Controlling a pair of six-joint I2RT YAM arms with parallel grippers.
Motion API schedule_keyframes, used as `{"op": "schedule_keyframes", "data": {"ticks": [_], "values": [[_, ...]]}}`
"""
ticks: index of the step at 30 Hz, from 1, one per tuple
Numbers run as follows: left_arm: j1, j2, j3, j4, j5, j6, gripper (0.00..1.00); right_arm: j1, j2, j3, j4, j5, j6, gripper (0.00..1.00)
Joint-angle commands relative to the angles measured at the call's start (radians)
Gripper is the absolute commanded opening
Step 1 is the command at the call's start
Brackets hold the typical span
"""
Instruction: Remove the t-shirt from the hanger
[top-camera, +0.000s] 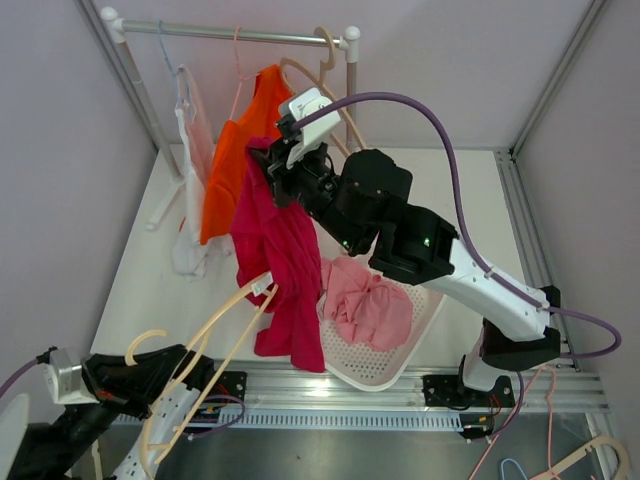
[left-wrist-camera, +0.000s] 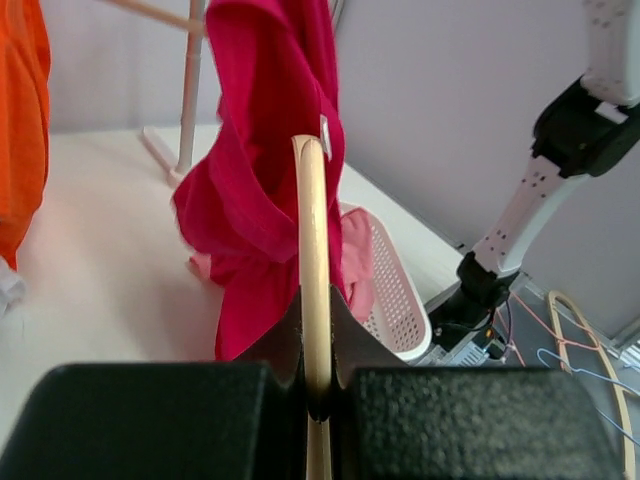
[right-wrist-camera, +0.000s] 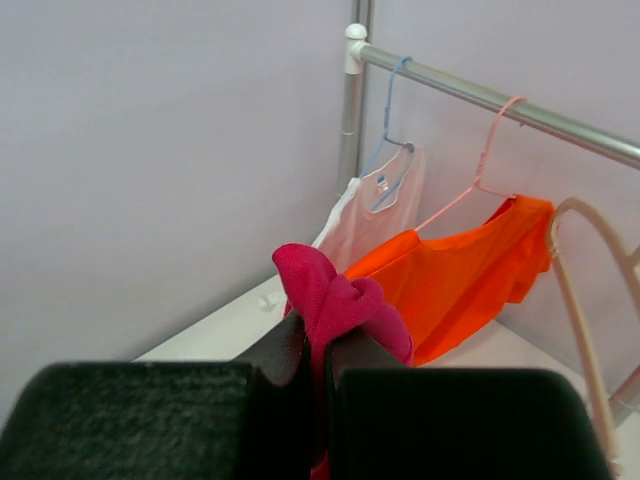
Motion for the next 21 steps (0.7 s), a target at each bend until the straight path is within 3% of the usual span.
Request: {"op": "schedule_keyframes", "data": {"ticks": [1, 21], "values": [[0.014, -0.243, 0.065, 0.081, 0.088, -0.003, 0.01, 0.003, -0.015, 0.069, 0.088, 0.065, -0.116, 0.00], [0.014, -0.266, -0.089, 0.175, 0.029, -0.068, 0.01, 0.040, -0.224, 0.098, 0.330, -0.027, -0.359, 0.00]]}}
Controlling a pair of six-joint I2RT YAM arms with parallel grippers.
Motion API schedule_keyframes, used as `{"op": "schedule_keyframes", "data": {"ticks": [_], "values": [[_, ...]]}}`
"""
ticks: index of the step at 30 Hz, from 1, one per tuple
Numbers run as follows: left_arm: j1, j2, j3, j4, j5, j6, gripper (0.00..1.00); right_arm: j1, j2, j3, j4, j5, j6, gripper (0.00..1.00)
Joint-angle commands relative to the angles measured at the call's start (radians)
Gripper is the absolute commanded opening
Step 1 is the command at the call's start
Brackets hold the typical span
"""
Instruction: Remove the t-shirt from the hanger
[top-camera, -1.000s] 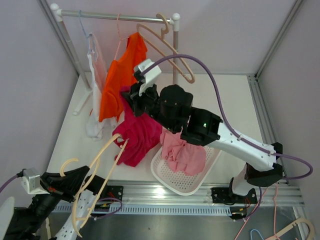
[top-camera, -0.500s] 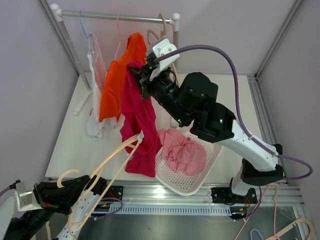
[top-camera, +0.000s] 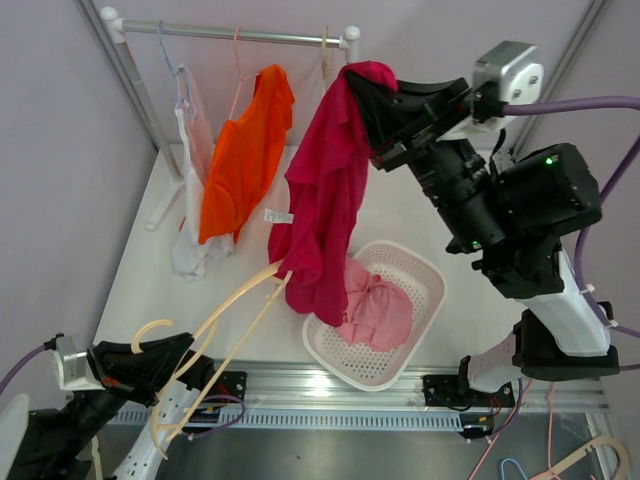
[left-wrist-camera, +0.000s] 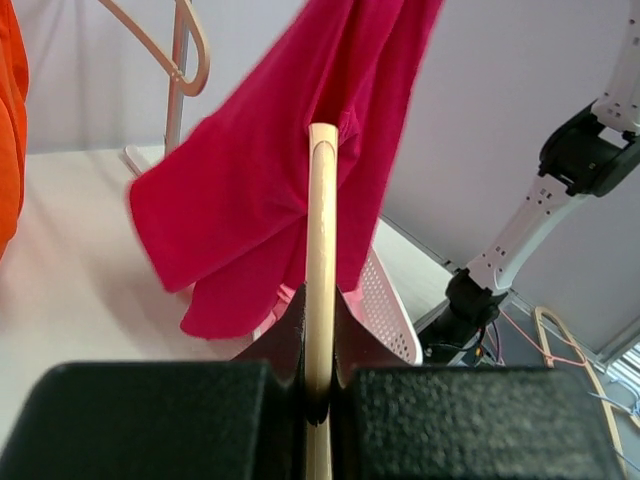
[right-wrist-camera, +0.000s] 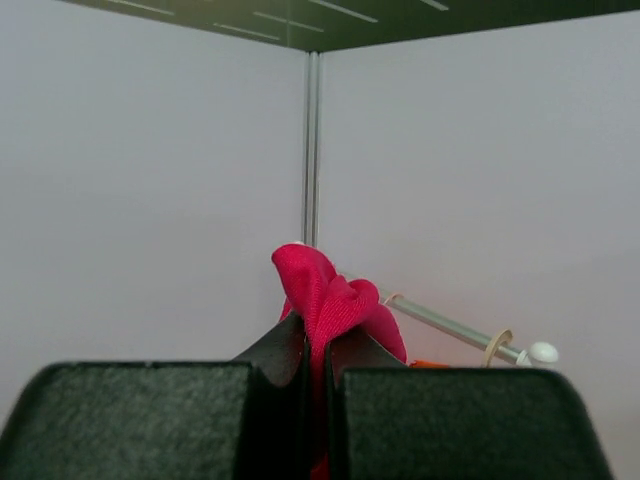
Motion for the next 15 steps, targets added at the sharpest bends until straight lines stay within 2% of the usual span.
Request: {"op": "schedule_keyframes", "data": {"ticks": [1, 5, 7, 8, 9, 10, 12, 13, 15], "values": [[0.009, -0.266, -0.052, 0.059, 0.001, -0.036, 0.01, 0.000, -0.042, 0.039, 0.124, -0.035, -0.074, 0.00], [0.009, -0.266, -0.099, 0.091, -0.020, -0.039, 0.01, -0.002, -0.072, 0.029, 0.119, -0.023, -0.089, 0.00], [0.009, -0.265, -0.128, 0.105, -0.042, -0.041, 0.01, -0.002, -0.129, -0.074, 0.137, -0.006, -0.080, 0.00], [0.009, -0.263, -0.135, 0.109, -0.078, -0.042, 0.01, -0.002, -0.161, -0.138, 0.153, 0.023, -0.072, 0.00], [0.009, -0.259, -0.167, 0.123, -0.092, -0.047, 0.01, -0.002, -0.201, -0.294, 0.221, 0.037, -0.066, 0.00], [0.009, -0.254, -0.181, 0.137, -0.102, -0.051, 0.01, -0.002, -0.244, -0.380, 0.248, 0.054, -0.058, 0.00], [0.009, -0.228, -0.229, 0.167, -0.131, -0.059, 0.01, -0.003, -0.391, -0.558, 0.304, 0.103, -0.002, 0.00], [0.009, -0.216, -0.244, 0.207, -0.142, -0.062, 0.01, -0.002, -0.442, -0.723, 0.338, 0.118, 0.024, 0.00], [0.009, -0.165, -0.269, 0.249, -0.165, -0.065, 0.01, -0.003, -0.589, -0.860, 0.334, 0.187, 0.102, 0.00]]}}
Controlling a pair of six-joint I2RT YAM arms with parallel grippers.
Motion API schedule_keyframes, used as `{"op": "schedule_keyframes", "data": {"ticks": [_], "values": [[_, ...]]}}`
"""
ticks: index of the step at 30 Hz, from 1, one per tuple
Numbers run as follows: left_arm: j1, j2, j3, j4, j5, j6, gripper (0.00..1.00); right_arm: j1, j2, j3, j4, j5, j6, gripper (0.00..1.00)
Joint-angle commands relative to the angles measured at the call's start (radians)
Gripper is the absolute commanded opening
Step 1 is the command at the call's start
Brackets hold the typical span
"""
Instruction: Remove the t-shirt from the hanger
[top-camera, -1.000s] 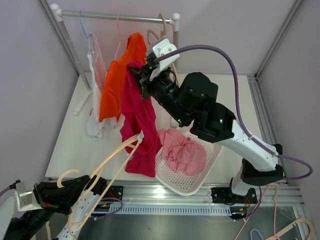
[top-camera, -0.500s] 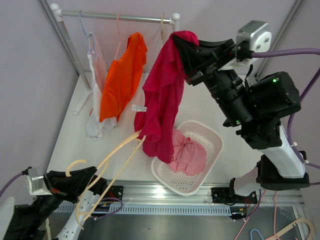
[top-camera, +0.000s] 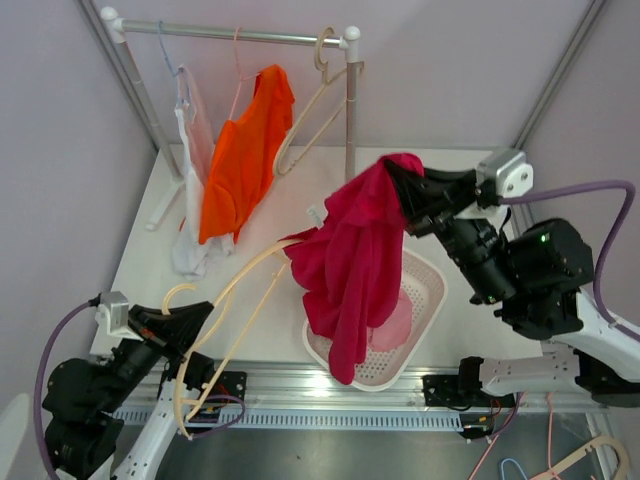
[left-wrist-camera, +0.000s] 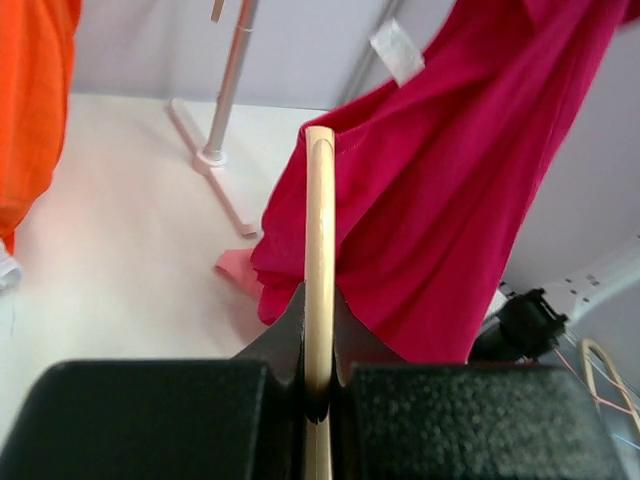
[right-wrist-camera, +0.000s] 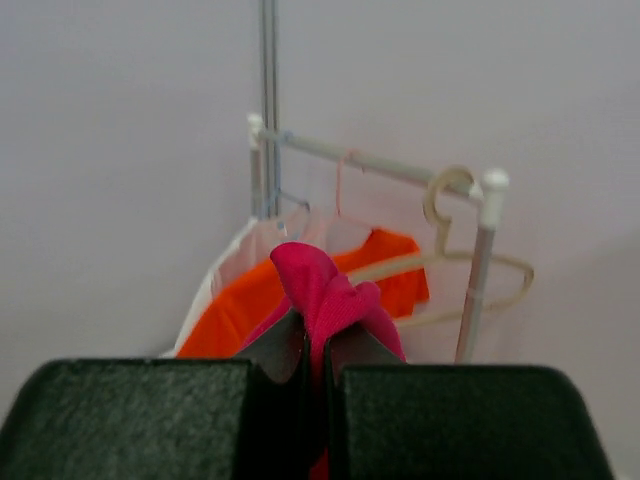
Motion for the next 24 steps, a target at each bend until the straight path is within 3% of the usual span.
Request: {"op": "schedule_keyframes", "data": {"ticks": [1, 5, 7, 8, 10, 12, 17, 24], "values": [[0.009, -0.145, -0.023, 0.131, -0.081, -0.027, 0.01, -0.005, -0.195, -0.246, 0.112, 0.144, 0.178, 0.00], [0.009, -0.013, 0.053, 0.228, -0.141, 0.025, 0.01, -0.018, -0.340, -0.451, -0.121, 0.342, 0.479, 0.00], [0.009, 0.088, 0.113, 0.220, -0.204, 0.048, 0.01, -0.028, -0.340, -0.500, -0.334, 0.395, 0.611, 0.00], [0.009, 0.114, 0.156, 0.193, -0.233, 0.050, 0.01, -0.040, -0.326, -0.526, -0.415, 0.405, 0.759, 0.00], [0.009, 0.177, 0.199, 0.177, -0.265, 0.048, 0.01, -0.058, -0.250, -0.545, -0.643, 0.390, 0.905, 0.00], [0.009, 0.208, 0.224, 0.160, -0.297, 0.054, 0.01, -0.086, -0.186, -0.583, -0.762, 0.303, 1.068, 0.00], [0.009, 0.277, 0.245, 0.163, -0.333, 0.077, 0.01, -0.112, -0.021, -0.727, -0.731, 0.038, 1.230, 0.00], [0.009, 0.434, 0.299, 0.324, -0.279, 0.195, 0.01, -0.140, 0.010, -0.993, -0.485, -0.178, 1.355, 0.00]]}}
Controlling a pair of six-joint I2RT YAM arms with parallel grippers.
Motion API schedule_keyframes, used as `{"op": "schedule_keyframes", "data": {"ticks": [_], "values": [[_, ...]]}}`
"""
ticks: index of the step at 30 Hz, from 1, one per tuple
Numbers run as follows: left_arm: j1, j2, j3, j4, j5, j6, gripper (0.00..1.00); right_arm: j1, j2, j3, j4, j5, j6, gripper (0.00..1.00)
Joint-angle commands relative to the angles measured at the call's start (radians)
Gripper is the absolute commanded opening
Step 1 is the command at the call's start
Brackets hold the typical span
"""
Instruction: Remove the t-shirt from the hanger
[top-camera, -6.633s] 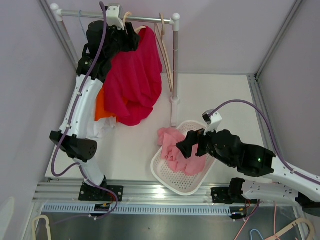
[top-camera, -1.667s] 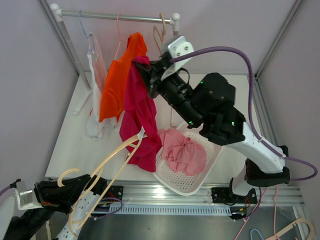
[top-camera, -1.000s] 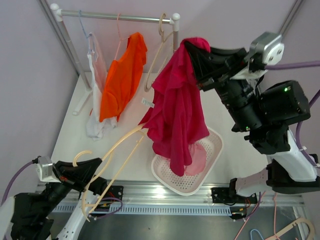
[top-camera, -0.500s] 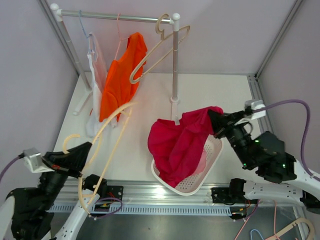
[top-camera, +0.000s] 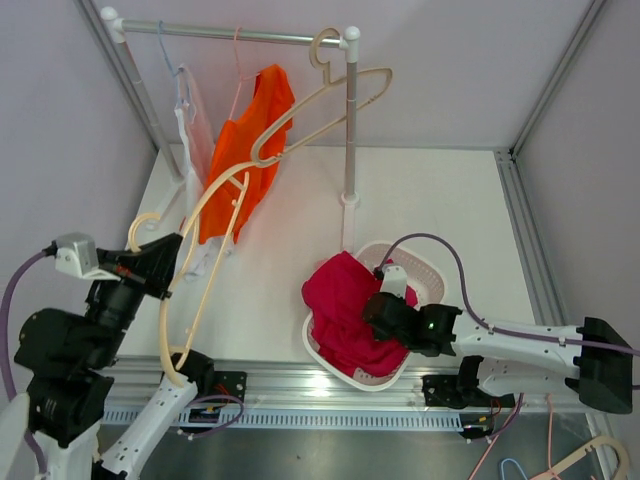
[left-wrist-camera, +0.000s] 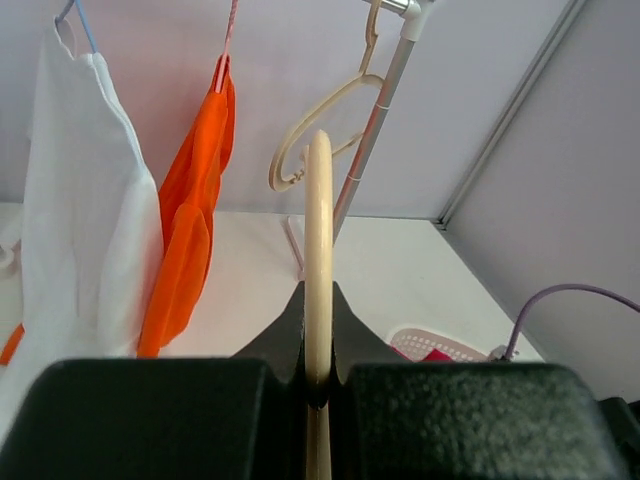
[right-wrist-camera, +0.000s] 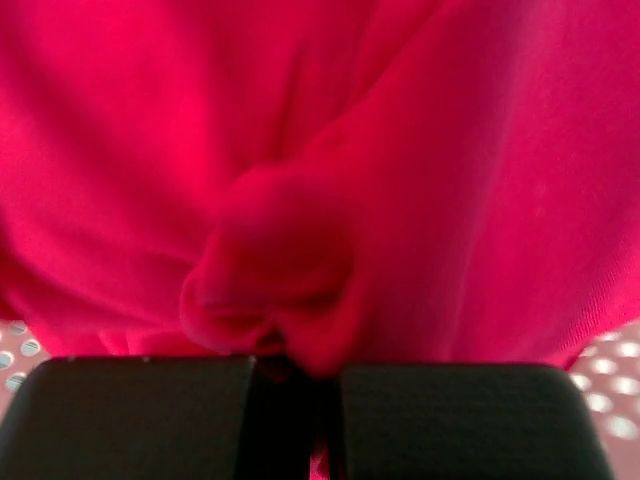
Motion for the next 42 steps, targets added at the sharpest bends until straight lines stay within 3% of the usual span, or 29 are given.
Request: {"op": "schedule_keyframes", "data": {"ticks": [1, 7, 9, 10, 11, 12, 16, 21, 29, 32, 37, 42], "values": [[0.008, 0.102, 0.071, 0.156, 0.016, 0.095, 0.01, -0.013, -0.021, -0.062, 0.104, -0.121, 0.134, 0.00], [0.008, 0.353, 0.293, 0.239, 0.059, 0.184, 0.01, -0.013, -0.126, -0.060, 0.040, -0.063, 0.117, 0.01], [0.008, 0.416, 0.394, 0.253, 0.066, 0.215, 0.00, -0.013, -0.145, -0.041, 0.008, -0.051, 0.111, 0.13], [0.008, 0.479, 0.420, 0.253, 0.062, 0.224, 0.01, -0.013, -0.147, -0.033, -0.001, -0.046, 0.106, 0.54], [0.008, 0.511, 0.445, 0.247, 0.057, 0.244, 0.01, -0.013, -0.147, -0.027, -0.009, -0.040, 0.102, 0.84], [0.008, 0.542, 0.515, 0.245, 0.063, 0.255, 0.01, -0.013, -0.147, -0.018, -0.021, -0.036, 0.102, 0.98], [0.008, 0.716, 0.611, 0.208, 0.076, 0.276, 0.01, -0.013, -0.149, 0.016, -0.037, -0.016, 0.089, 0.99], [0.008, 0.827, 0.634, 0.216, 0.033, 0.306, 0.00, -0.010, -0.165, 0.119, -0.084, 0.020, 0.019, 1.00], [0.008, 1.014, 0.769, 0.196, -0.019, 0.286, 0.01, -0.004, -0.210, 0.488, -0.202, 0.086, -0.200, 1.00], [0.008, 1.074, 0.816, 0.188, 0.002, 0.277, 0.01, 0.001, -0.222, 0.544, -0.203, 0.087, -0.254, 1.00], [0.008, 1.285, 1.069, 0.106, 0.016, 0.278, 0.00, 0.002, -0.257, 0.561, -0.092, 0.069, -0.397, 0.99], [0.006, 1.421, 1.174, 0.104, 0.082, 0.235, 0.01, -0.001, -0.279, 0.512, 0.073, 0.127, -0.539, 0.99]]}}
